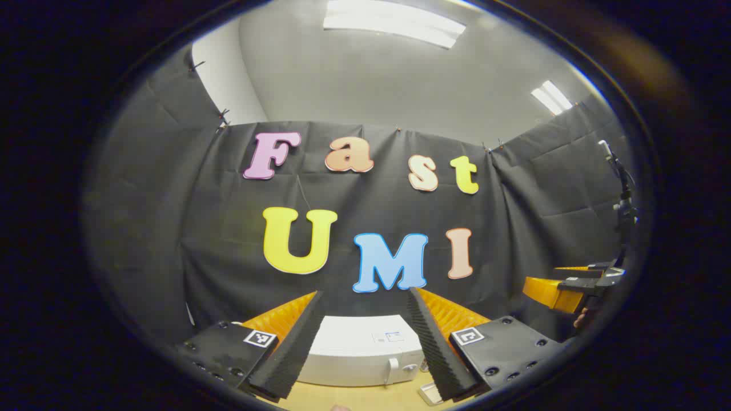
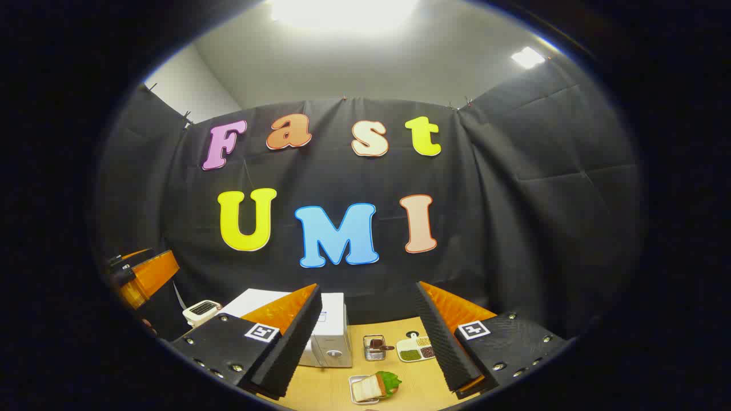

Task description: Open the microwave oven with the left hand, put the food in, and close the microwave oven.

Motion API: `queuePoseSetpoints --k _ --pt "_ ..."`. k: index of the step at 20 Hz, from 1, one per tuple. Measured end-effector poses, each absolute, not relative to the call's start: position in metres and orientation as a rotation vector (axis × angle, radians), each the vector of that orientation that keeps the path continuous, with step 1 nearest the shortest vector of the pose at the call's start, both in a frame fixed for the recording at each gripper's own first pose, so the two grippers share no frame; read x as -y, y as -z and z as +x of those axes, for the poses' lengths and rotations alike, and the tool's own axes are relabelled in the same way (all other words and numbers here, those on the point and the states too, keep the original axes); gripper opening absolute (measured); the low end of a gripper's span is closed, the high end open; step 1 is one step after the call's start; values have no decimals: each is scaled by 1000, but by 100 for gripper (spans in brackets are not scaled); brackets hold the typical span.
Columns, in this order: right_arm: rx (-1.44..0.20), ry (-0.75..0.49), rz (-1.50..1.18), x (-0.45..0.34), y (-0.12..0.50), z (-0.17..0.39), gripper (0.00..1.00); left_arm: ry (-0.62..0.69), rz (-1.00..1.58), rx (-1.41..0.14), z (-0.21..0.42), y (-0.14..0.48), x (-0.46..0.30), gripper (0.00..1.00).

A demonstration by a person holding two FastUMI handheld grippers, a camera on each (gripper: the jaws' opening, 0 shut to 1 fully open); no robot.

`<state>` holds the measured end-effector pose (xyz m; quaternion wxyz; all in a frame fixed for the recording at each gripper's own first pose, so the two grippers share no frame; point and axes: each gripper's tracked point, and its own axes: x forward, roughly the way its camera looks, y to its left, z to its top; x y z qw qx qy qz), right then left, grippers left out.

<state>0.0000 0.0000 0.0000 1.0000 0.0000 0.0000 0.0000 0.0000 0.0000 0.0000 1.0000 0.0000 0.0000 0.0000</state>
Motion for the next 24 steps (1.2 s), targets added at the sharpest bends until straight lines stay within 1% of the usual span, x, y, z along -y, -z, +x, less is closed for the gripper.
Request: queuePoseSetpoints --k 1,2,3,4,5,11,13,15,17,19,20,21,23,24 --pt "1 3 8 1 -1 -1 98 -6 3 -10 2 1 -1 96" --pt "-1 7 12 2 -1 -2 100 -12 8 -21 3 3 -3 94" --pt "-1 11 13 5 -2 -3 98 -15 13 -19 5 3 -3 94" --pt "1 15 12 7 -1 -3 100 -20 17 -8 5 1 -5 95" --pt "-3 24 10 10 -1 -1 98 -22 20 -10 6 0 -5 95" --pt "-16 26 6 19 1 2 98 -22 17 -29 11 7 -1 93" --pt "-17 11 -3 18 -1 5 98 -23 24 -36 11 7 -1 96" --pt "-11 8 -18 19 -4 9 98 -27 19 -35 13 7 0 93" --pt "0 4 -30 19 -6 13 98 -16 17 -39 16 13 5 94" --pt "10 -4 -45 22 -5 17 98 -21 36 -27 22 21 7 93" --pt "13 -13 -50 23 -2 21 100 -25 51 -21 27 28 9 93" --pt "10 -25 -51 23 -1 26 98 -40 56 -14 32 36 11 95" --pt "-12 -50 -67 26 9 33 98 -53 34 -24 41 63 20 96" --pt "-18 -54 -74 31 12 39 98 -54 25 -36 46 78 24 94"
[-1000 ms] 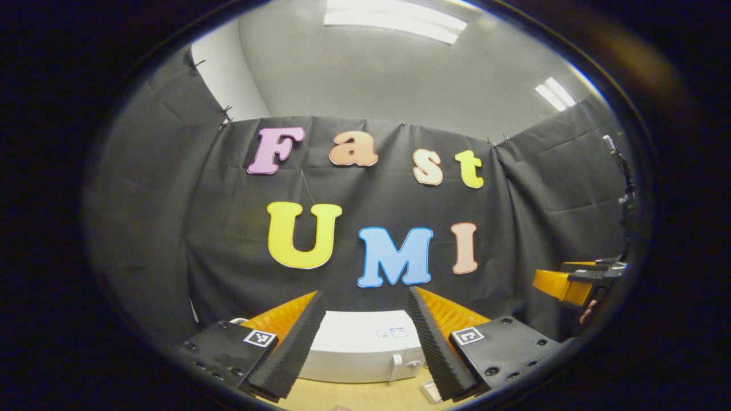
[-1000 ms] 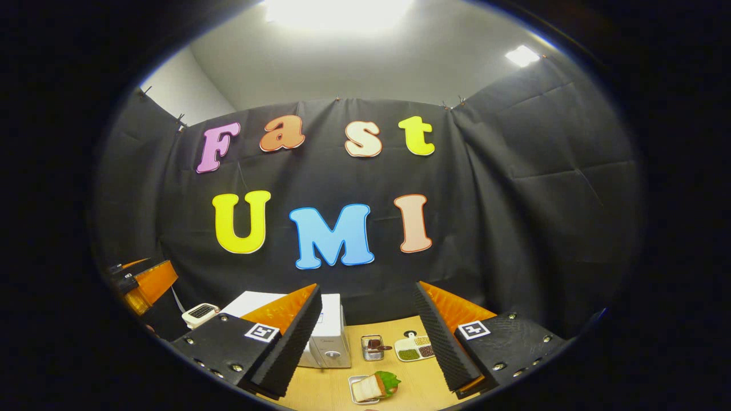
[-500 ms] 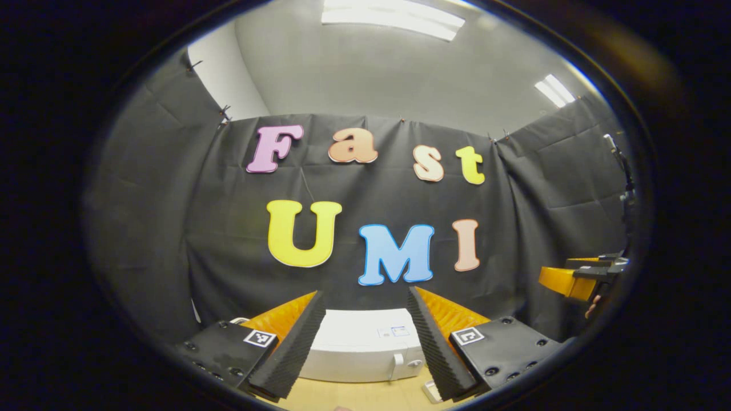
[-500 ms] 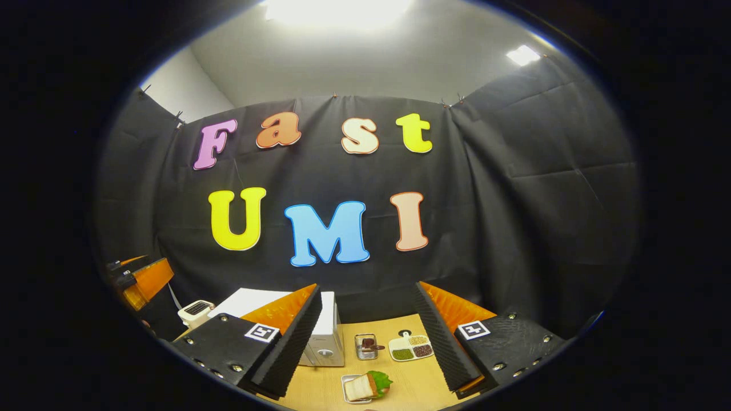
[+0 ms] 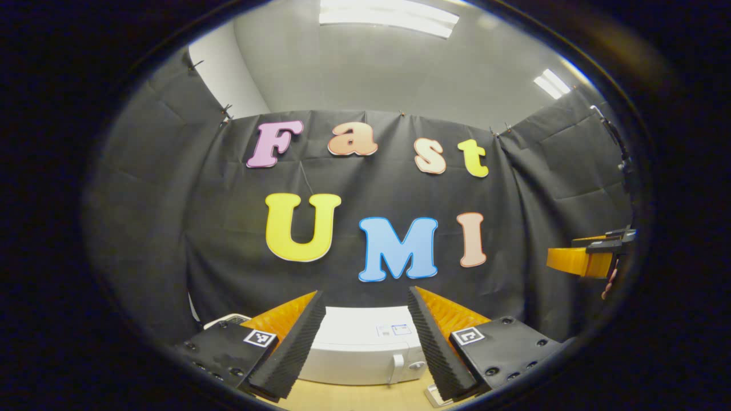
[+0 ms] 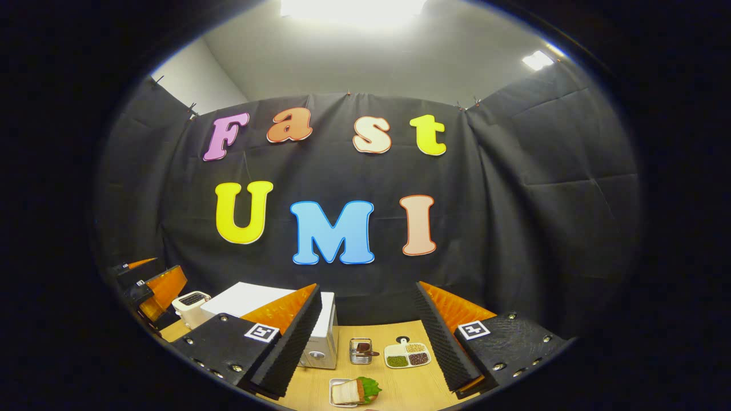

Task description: Open the microwave oven with the left hand, put the food in, and close the microwave oven.

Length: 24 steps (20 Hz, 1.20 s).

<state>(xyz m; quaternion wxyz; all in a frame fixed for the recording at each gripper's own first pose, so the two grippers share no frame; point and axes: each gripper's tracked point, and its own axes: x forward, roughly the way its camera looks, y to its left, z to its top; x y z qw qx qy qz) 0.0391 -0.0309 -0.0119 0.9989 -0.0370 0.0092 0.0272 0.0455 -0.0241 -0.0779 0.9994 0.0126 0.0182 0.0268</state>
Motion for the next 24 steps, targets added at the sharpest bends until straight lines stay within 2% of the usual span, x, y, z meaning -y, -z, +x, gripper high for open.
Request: queuePoseSetpoints --k 3,4,7,8,10,11,19,20,24 --pt "-48 -78 -64 36 24 52 98 -41 24 -98 61 130 39 96" --pt "-53 -82 -62 39 26 56 98 -32 29 -124 65 150 44 94" --pt "-63 -85 -73 46 33 66 98 -14 42 -166 80 196 55 99" --pt "-69 -86 -77 47 37 68 98 -10 51 -181 83 212 60 94" --pt "-88 -89 -85 50 45 70 98 4 76 -227 93 244 69 99" --pt "-97 -90 -91 52 48 70 98 9 89 -251 97 262 73 96" --pt "-152 -66 -126 73 68 73 95 43 88 -435 142 382 90 96" --pt "-159 -59 -130 76 71 75 98 45 91 -455 146 395 90 96" --pt "-181 -35 -136 89 78 78 98 7 60 -499 166 429 85 90"
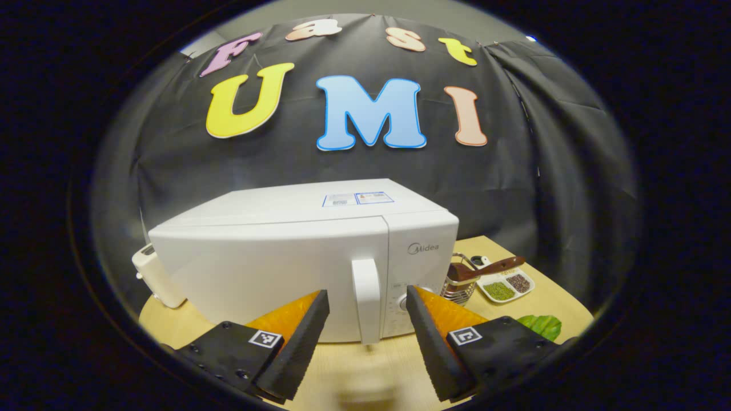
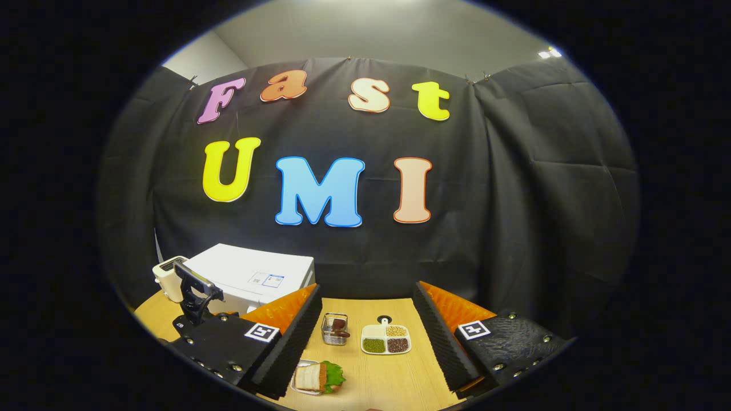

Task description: Open the microwave oven with the left hand, put the food in, and close the microwave oven.

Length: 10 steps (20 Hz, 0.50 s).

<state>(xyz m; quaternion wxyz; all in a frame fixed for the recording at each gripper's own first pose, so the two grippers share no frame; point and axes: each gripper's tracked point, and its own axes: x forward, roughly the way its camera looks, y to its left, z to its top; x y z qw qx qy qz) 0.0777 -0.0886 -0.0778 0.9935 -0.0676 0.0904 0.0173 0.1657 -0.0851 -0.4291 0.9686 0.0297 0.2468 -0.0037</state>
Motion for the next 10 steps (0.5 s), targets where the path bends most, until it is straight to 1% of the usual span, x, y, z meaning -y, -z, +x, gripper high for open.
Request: queuePoseSetpoints --k 2,3,4,5,6,8,9,10 --pt "-189 -25 -137 92 81 81 98 5 37 -536 172 444 84 77" --pt "-194 -22 -136 93 82 83 95 31 20 -566 170 451 89 71" --pt "-197 -19 -135 94 83 83 98 26 27 -560 176 451 89 39" --pt "-199 -18 -134 93 83 85 95 24 52 -560 183 463 90 35" --pt "-201 -19 -131 92 85 86 98 21 64 -553 172 446 90 30" --pt "-211 -26 -128 86 89 87 98 24 54 -557 170 445 90 22" --pt "-211 -31 -126 83 90 87 98 26 52 -560 172 445 90 23" --pt "-210 -35 -125 81 89 87 98 34 52 -567 172 448 90 17"
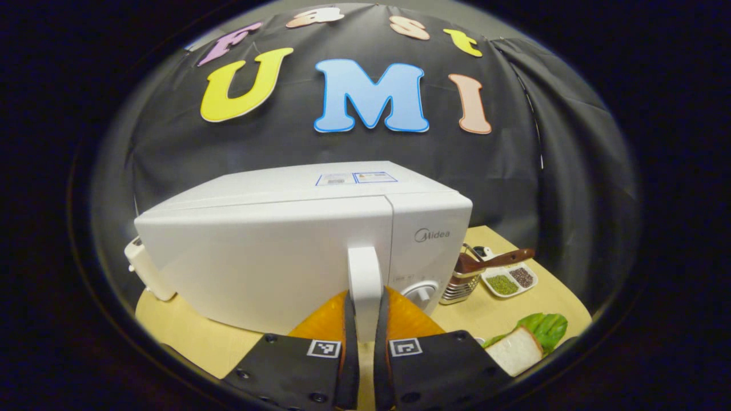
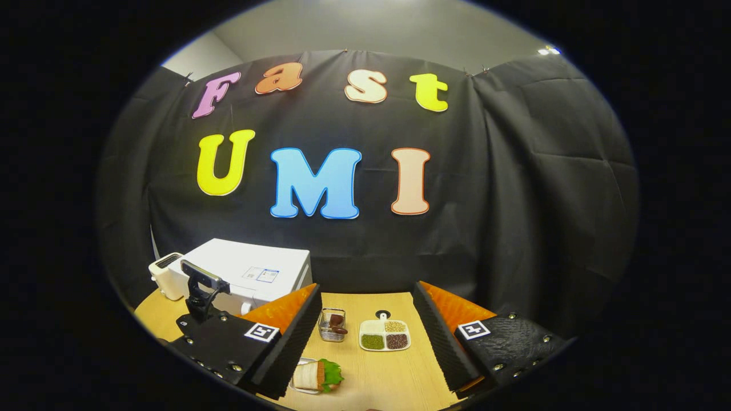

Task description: Open the microwave oven with the left hand, put the food in, and close the microwave oven.

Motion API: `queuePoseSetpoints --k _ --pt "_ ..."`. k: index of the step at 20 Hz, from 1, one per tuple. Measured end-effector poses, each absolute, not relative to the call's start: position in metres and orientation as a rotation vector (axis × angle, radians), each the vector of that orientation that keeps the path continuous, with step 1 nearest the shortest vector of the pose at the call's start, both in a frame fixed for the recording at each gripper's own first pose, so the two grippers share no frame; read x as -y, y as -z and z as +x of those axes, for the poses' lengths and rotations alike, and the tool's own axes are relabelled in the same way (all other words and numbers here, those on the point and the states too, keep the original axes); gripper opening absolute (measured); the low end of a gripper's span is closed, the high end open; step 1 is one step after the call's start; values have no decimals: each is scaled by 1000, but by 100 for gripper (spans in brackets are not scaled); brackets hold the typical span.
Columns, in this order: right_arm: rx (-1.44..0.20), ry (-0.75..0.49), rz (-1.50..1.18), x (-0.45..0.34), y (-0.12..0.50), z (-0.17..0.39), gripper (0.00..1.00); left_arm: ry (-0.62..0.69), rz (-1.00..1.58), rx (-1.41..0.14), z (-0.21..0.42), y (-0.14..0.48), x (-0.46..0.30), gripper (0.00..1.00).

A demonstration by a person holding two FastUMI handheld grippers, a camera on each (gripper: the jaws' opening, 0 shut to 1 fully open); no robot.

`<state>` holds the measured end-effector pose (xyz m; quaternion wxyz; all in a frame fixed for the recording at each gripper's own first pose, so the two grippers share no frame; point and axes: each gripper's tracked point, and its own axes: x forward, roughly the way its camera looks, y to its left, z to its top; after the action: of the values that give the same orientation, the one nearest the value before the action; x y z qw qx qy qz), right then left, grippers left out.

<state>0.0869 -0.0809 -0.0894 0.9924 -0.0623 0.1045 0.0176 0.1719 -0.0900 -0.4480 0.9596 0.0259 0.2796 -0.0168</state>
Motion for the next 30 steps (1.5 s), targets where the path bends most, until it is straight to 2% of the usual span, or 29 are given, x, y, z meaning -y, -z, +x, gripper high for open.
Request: queuePoseSetpoints --k 1,2,8,12,13,14,21,24,25,26,30 --pt "-209 -39 -123 79 90 86 98 36 54 -573 169 446 89 17" --pt "-210 -43 -122 77 92 86 98 46 56 -580 172 448 90 10" --pt "-213 -36 -112 78 93 80 98 109 49 -623 167 447 91 9" --pt "-219 -18 -94 81 98 75 98 155 87 -621 111 438 86 6" --pt "-226 -23 -83 78 100 75 95 176 68 -634 99 436 85 6" --pt "-230 -29 -72 74 103 74 98 200 61 -645 90 434 83 6" --pt "-244 -54 -69 50 114 58 98 321 87 -695 3 418 48 9" --pt "-268 -60 -55 39 126 51 98 331 102 -712 -38 408 18 9" --pt "-276 -63 -54 35 129 48 98 328 100 -720 -51 404 7 10" --pt "-283 -66 -56 31 132 46 98 324 100 -728 -62 403 -3 16" --pt "-312 -84 -75 17 147 43 98 279 108 -751 -106 391 -54 16"
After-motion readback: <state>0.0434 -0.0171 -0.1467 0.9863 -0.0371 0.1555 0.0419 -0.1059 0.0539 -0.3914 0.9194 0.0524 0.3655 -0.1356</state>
